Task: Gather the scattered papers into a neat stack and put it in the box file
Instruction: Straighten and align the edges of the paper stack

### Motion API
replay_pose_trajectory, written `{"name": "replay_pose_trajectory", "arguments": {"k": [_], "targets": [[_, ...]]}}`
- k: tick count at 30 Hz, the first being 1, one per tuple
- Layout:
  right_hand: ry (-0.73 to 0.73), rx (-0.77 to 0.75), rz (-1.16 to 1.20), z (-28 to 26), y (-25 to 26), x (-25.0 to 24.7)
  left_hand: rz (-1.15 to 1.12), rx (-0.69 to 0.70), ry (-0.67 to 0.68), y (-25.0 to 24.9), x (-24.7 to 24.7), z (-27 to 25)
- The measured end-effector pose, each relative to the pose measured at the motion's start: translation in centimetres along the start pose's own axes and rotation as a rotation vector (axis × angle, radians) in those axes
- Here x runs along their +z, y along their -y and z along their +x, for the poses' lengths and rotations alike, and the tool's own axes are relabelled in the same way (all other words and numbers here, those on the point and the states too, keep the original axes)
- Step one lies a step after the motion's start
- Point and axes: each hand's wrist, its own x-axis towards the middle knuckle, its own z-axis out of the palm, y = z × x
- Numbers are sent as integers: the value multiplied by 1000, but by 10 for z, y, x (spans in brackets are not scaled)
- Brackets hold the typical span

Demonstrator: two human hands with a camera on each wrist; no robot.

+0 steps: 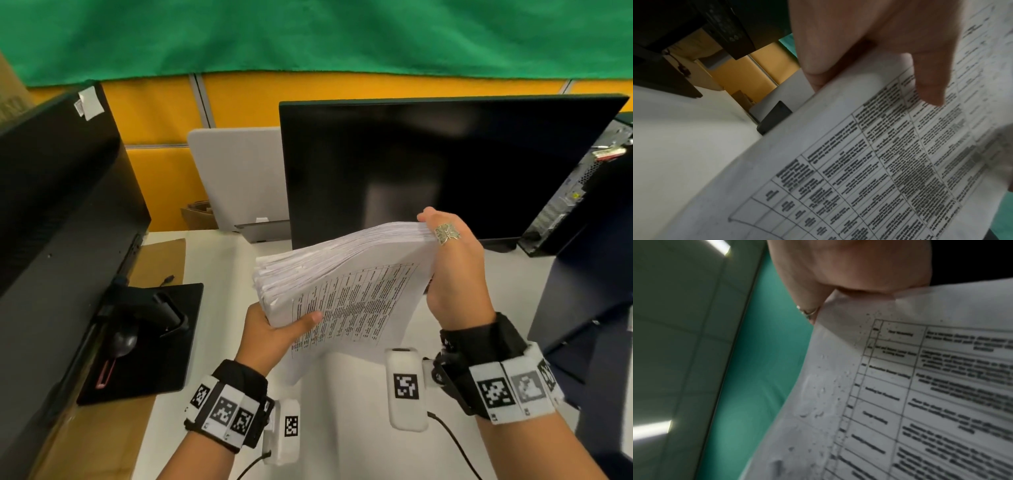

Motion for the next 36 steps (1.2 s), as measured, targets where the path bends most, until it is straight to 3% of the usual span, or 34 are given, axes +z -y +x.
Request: {"name": "replay_pose_trajectory", "arguments": {"k": [5, 10, 17, 22, 27, 29, 30, 32, 33, 34, 36], "targets": [[43, -16, -10, -1, 1, -5, -35, 58, -35, -7, 4, -4], [109, -66, -18, 0, 2, -8, -20, 17, -57, 1, 3, -1], [410, -267, -106, 1, -38, -36, 5, -60, -53, 12, -8, 11], [377, -111, -167, 4, -64, -39, -6, -56, 12, 8, -7, 14], [311, -125, -113, 4, -71, -33, 13, 0, -112, -7, 0, 9], [297, -118, -90, 5, -72, -32, 166, 230, -303, -21, -4, 6], [302, -120, -92, 5, -71, -31, 318, 430, -380, -30, -7, 4], [319, -115, -85, 5, -70, -30, 775, 781, -409, -52, -6, 0], [326, -110, -76, 5, -69, -30, 1014, 845, -368, -63, -3, -3], [330, -107, -71, 6, -69, -30, 1230, 819, -303, -72, 1, -5], [332, -105, -77, 7, -69, -29, 1483, 607, -188, -82, 3, -8]]}}
